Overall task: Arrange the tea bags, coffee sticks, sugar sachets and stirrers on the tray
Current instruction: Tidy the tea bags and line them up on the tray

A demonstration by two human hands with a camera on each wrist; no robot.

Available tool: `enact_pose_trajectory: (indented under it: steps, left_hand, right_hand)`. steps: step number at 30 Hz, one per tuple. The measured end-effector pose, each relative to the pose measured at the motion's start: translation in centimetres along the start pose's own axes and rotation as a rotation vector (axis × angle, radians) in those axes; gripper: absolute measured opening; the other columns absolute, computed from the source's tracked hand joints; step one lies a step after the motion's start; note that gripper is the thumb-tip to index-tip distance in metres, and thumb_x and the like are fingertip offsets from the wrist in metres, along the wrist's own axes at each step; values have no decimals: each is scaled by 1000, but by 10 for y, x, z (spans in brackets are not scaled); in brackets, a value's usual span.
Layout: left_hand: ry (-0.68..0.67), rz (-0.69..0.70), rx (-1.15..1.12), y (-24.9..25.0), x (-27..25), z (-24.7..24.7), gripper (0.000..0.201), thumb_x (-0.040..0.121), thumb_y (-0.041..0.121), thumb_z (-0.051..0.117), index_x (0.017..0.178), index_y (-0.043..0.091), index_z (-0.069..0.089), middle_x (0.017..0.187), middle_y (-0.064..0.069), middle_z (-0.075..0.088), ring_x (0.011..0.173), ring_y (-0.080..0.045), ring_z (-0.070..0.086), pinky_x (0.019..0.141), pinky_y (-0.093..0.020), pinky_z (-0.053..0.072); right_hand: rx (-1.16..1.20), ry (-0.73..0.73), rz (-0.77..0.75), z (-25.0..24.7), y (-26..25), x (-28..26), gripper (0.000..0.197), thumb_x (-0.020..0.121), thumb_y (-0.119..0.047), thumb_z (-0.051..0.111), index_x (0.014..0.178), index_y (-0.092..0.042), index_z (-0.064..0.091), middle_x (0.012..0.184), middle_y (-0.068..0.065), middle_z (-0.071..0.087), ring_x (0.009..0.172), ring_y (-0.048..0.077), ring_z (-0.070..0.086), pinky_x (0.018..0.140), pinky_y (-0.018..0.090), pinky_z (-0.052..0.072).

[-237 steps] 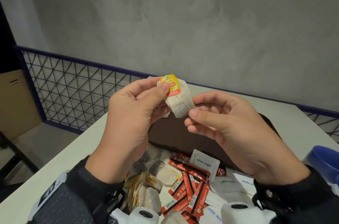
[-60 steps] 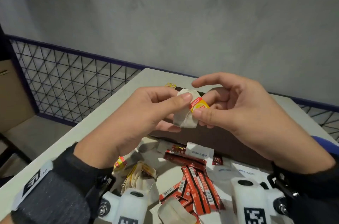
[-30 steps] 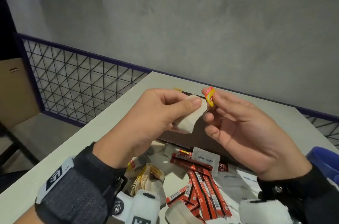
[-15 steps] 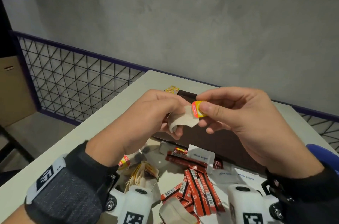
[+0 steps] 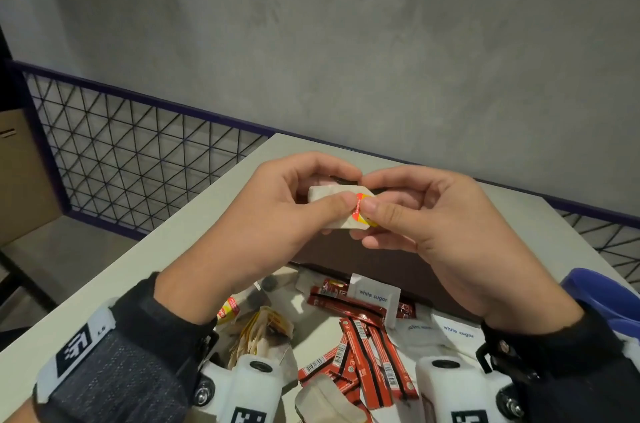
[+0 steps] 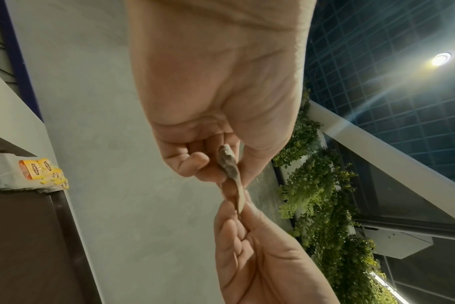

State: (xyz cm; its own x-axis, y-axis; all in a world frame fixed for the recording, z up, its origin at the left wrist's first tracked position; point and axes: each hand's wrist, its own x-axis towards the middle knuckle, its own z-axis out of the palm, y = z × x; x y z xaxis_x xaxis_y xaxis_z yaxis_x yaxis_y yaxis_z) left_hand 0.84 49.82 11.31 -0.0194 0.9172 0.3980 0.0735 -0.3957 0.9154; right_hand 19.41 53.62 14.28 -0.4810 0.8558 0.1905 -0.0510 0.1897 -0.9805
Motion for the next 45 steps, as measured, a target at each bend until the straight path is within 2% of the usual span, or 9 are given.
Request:
enact_pose_trajectory:
  steps: [7, 11, 17, 26, 32, 35, 37, 42, 45]
  left_hand:
    - [7, 16, -122, -2, 2, -5, 29, 73, 4, 73, 93, 23, 62, 97, -2, 76, 67, -15, 53, 62, -26, 46]
    - [-13, 103, -51, -2, 3, -5, 16, 78, 10, 78, 81, 24, 72, 101, -19, 71, 80, -41, 55, 75, -44, 47]
    - [10, 101, 78, -1, 1, -5, 12, 79, 16, 85, 88, 21, 81, 72, -8, 66, 64, -11, 51, 60, -26, 46]
    - [2, 114, 182, -7, 2, -4, 6, 85, 26, 83, 89, 29, 81, 92, -20, 73, 85, -47, 62, 69, -52, 54]
    - [-10, 92, 164, -7, 3, -3, 4, 86, 25, 82, 85, 27, 79, 83, -28, 65, 63, -28, 48, 59, -38, 40]
    - [-11, 78, 141, -5, 2, -1, 4, 85, 26, 82, 84, 27, 79, 83, -22, 69, 66, -36, 55, 62, -37, 44]
    - [4, 73, 130, -5, 2, -1, 7, 86, 21, 81, 81, 26, 79, 78, -14, 71, 64, -21, 54, 59, -29, 44]
    - [-12, 55, 131, -6, 3, -1, 3, 82, 27, 81, 82, 26, 79, 95, -7, 77, 92, -32, 71, 86, -54, 58]
    - [-42, 50, 125, -5, 2, 0, 11, 85, 16, 82, 78, 23, 78, 94, -4, 78, 92, -30, 72, 86, -46, 57]
  right_hand:
    - [-93, 76, -141, -4, -1, 1, 30, 79, -5, 78, 98, -6, 54, 68, 16, 70, 64, 36, 74, 60, 38, 62]
    - [-136, 101, -198, -5, -2, 1, 30, 71, -11, 80, 85, -5, 54, 63, 15, 66, 61, 36, 74, 56, 37, 62]
    - [-237, 126, -266, -8, -4, 0, 23, 73, -8, 82, 82, 0, 61, 64, 19, 68, 60, 33, 74, 57, 40, 62]
    - [-465, 150, -372, -7, -3, -4, 16, 82, -13, 82, 82, -14, 66, 71, 6, 73, 62, 20, 74, 60, 40, 62]
    - [-563, 189, -429, -5, 1, -3, 17, 83, -18, 83, 82, -23, 67, 74, 0, 73, 64, 20, 73, 60, 47, 61]
    - [-595, 205, -464, -5, 3, -2, 16, 84, -18, 83, 84, -24, 68, 75, -2, 73, 66, 19, 72, 60, 45, 61]
    - [-622, 214, -486, -4, 4, -2, 16, 85, -17, 83, 85, -23, 68, 75, -4, 72, 66, 18, 71, 60, 43, 60]
    - [-717, 248, -561, -2, 5, -3, 14, 85, -17, 82, 86, -20, 69, 73, -9, 69, 66, 13, 69, 57, 31, 58]
    - [-732, 257, -569, -2, 6, -2, 15, 86, -19, 82, 87, -22, 68, 73, -10, 68, 67, 13, 68, 57, 30, 57]
